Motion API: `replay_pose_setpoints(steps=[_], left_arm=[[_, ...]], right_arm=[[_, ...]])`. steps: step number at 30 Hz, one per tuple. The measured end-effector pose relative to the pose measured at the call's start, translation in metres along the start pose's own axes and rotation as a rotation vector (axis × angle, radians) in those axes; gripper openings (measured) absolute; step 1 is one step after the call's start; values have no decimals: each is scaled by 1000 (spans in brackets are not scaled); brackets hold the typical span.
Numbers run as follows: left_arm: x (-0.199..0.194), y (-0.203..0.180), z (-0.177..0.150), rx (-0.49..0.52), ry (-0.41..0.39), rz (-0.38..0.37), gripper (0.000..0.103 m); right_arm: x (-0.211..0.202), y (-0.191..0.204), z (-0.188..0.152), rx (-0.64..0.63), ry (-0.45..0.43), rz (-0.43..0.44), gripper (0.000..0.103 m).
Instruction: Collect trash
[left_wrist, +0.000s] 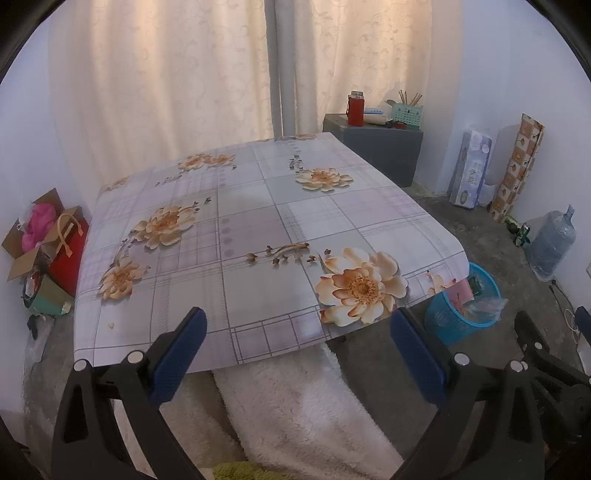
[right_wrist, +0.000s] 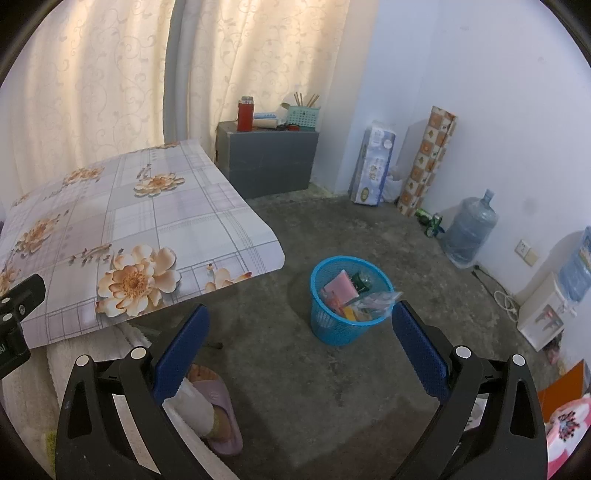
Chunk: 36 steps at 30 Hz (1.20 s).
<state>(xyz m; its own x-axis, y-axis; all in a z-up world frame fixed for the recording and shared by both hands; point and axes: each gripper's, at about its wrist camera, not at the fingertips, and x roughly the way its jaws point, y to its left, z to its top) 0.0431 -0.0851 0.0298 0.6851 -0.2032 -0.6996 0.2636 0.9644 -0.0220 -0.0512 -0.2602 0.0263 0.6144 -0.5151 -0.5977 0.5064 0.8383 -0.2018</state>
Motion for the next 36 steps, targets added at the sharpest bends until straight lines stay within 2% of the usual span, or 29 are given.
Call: replay_pose_setpoints(steps=[36], left_arm=[[1,7,-3,-12,13,11,97]], right_arm=[[-4,-2,-1,3,-1,-2,95]])
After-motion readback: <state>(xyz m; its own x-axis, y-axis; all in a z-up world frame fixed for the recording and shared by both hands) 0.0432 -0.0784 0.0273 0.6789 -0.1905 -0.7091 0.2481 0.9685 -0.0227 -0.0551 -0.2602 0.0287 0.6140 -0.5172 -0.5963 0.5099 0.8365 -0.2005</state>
